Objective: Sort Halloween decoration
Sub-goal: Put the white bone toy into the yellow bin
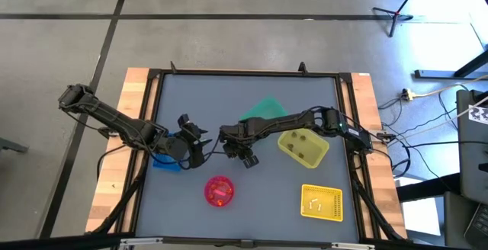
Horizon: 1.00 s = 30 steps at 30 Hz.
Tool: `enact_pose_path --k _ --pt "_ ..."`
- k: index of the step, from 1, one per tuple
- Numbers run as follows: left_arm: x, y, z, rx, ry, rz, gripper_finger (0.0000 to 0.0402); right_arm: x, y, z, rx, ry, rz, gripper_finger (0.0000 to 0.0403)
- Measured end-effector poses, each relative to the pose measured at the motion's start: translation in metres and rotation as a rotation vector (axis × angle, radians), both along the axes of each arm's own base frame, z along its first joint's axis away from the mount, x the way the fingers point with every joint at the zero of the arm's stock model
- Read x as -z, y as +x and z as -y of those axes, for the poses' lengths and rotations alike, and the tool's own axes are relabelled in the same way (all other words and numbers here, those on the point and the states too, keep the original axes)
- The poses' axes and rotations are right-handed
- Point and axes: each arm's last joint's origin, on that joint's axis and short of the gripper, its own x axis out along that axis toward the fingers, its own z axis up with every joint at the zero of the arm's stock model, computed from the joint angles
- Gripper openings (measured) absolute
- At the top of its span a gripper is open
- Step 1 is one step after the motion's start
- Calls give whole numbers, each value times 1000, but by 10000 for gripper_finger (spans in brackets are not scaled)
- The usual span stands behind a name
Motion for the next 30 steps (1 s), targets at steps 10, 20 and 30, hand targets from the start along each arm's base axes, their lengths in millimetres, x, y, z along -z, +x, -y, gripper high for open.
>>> enact_pose_path --k 10,20,30 --pt "0 0 0 0 0 0 154 0 0 -1 -2 -3 -4 93" --pt "0 0 0 0 0 0 154 0 0 -1 0 -16 2 52" --pt "0 0 0 0 0 0 154 0 2 -1 40 -4 13 51"
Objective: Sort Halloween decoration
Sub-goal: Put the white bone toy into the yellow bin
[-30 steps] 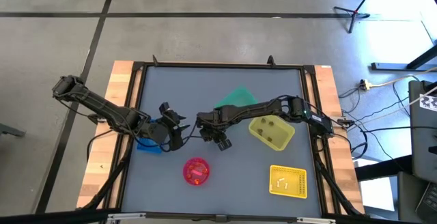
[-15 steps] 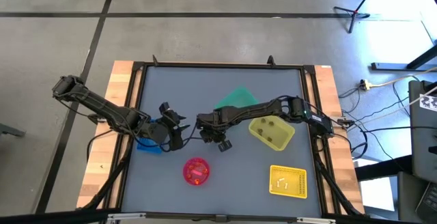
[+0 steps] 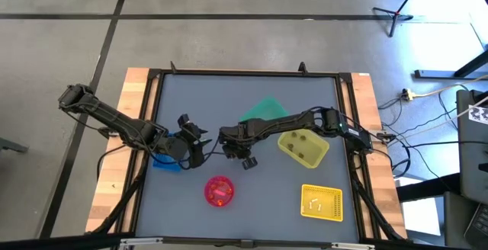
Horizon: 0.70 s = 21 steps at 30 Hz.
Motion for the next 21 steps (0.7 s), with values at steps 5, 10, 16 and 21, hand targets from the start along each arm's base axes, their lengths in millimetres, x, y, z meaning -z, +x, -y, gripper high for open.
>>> enact_pose_path --k 5,10,16,21 --pt "0 0 0 0 0 0 154 0 0 0 37 11 -5 51" --pt "0 0 0 0 0 0 154 0 0 0 28 41 -5 51" --pt "0 0 0 0 0 0 154 0 0 0 27 41 -5 51" --pt "0 0 0 0 0 0 154 0 0 0 27 42 -5 51"
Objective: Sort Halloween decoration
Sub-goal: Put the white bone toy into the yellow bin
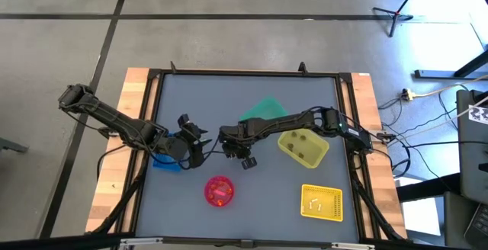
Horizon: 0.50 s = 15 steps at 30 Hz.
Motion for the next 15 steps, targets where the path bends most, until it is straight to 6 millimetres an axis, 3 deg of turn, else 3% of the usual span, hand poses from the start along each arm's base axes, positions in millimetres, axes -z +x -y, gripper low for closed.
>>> enact_pose_path --k 15 --pt "0 0 0 0 0 0 154 -10 -7 -4 -24 62 -34 50"
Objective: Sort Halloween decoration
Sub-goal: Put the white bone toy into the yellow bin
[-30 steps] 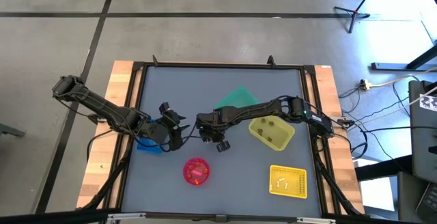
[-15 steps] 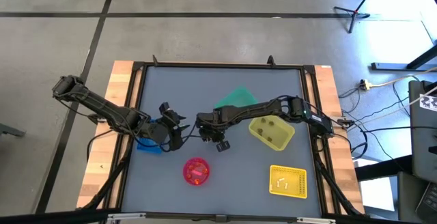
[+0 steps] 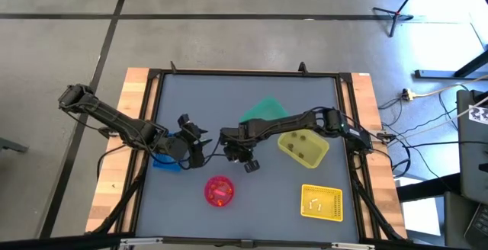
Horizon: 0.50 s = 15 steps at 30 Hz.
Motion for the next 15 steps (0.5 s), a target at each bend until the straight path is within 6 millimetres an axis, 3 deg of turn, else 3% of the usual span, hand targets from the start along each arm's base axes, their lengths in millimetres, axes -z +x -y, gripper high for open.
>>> enact_pose_path --k 6,15 --pt "0 0 0 0 1 -3 154 -16 -7 -13 -40 53 -6 50" --pt "0 0 0 0 1 -3 154 -45 -31 -52 -104 52 -83 51"
